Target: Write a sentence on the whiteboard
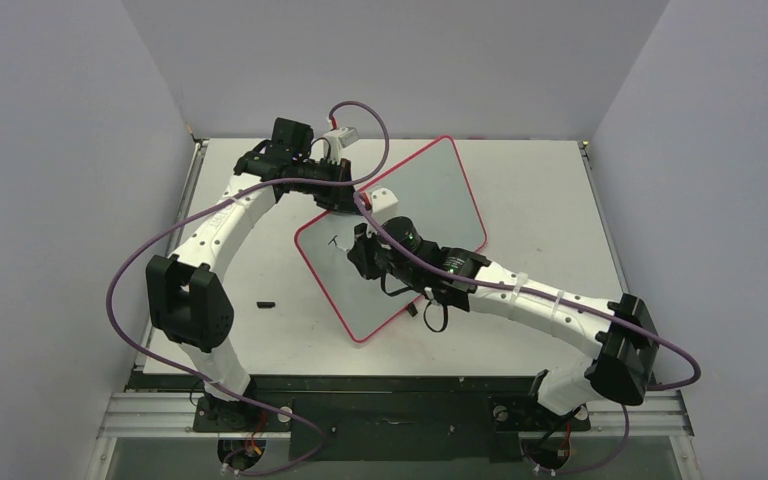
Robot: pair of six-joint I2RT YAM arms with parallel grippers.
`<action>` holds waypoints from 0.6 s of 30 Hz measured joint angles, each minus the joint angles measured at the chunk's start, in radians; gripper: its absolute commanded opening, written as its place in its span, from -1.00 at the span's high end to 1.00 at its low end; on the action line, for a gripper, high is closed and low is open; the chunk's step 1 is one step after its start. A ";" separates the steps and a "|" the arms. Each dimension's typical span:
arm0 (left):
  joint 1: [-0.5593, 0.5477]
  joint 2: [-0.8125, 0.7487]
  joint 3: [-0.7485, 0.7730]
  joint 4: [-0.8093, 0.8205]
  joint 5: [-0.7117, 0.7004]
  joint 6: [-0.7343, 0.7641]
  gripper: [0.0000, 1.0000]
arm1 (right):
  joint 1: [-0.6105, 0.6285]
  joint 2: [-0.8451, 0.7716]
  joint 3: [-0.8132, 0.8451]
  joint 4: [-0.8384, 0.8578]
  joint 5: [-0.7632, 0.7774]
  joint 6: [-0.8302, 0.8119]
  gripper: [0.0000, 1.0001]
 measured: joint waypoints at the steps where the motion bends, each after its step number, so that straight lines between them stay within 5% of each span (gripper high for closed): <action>1: 0.000 0.000 0.000 0.000 0.000 0.000 1.00 | 0.002 -0.006 -0.015 0.001 0.000 0.002 1.00; 18: 0.000 0.000 0.002 0.001 0.001 0.000 1.00 | 0.023 -0.067 -0.150 -0.008 0.013 0.038 1.00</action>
